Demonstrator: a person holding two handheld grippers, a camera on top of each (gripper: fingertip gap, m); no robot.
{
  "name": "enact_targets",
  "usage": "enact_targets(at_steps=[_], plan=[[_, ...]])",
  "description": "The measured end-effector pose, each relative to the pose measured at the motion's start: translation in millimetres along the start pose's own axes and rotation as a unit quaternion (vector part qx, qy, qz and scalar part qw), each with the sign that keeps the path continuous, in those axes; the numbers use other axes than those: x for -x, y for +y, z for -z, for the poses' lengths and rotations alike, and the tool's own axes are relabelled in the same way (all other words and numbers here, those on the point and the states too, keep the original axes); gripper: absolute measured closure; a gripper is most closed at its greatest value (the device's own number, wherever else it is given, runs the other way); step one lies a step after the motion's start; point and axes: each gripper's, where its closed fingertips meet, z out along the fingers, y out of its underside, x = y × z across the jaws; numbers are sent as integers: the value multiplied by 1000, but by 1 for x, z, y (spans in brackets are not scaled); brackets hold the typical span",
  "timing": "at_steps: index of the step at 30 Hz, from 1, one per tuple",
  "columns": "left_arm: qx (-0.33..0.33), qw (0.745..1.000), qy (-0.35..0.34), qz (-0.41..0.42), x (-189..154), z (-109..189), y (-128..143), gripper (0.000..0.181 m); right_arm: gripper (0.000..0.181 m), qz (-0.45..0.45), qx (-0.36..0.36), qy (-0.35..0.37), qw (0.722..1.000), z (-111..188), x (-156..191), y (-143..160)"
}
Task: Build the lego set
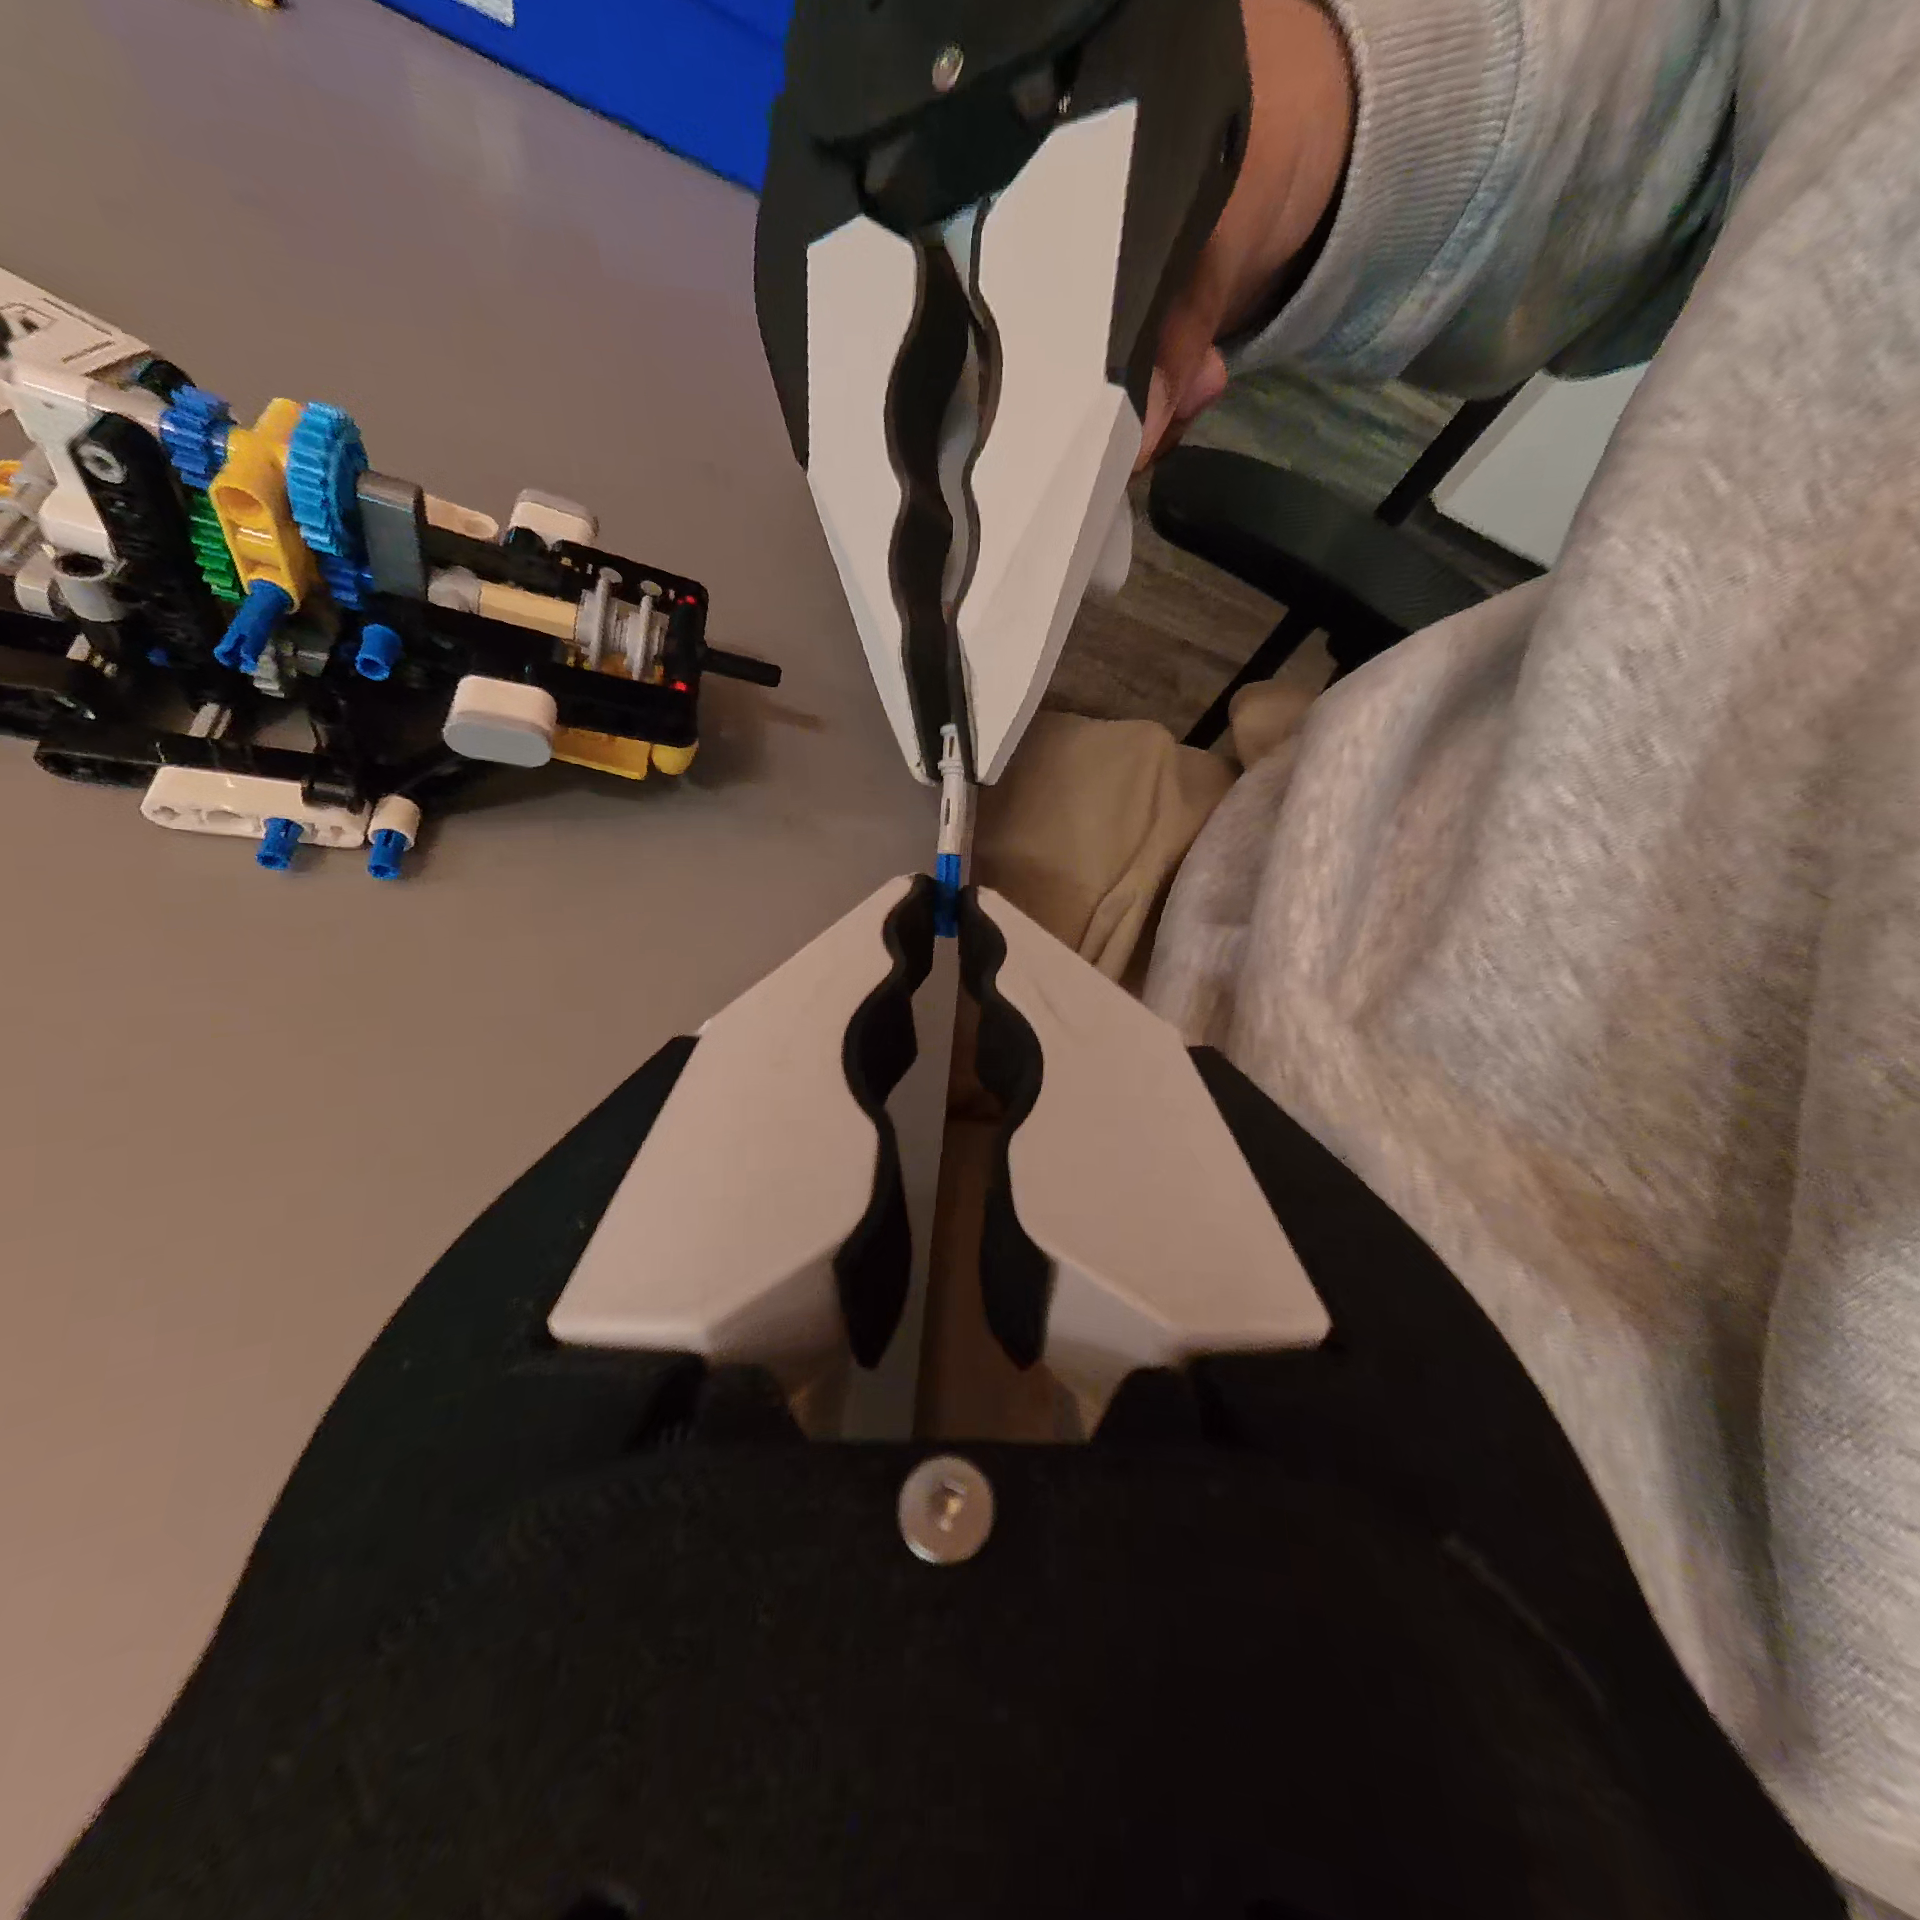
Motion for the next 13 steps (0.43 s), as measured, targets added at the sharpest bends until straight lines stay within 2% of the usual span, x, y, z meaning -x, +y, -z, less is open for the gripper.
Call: enact_targets(at_steps=[5, 13], plan=[[50, 998, -41, -23, 6, -10, 14, 180, 176, 58, 36, 54, 996, -7, -8, 7], [85, 994, -58, -25, 9, -17, 26, 181, 176, 77, 64, 80, 992, -13, -17, 17]])
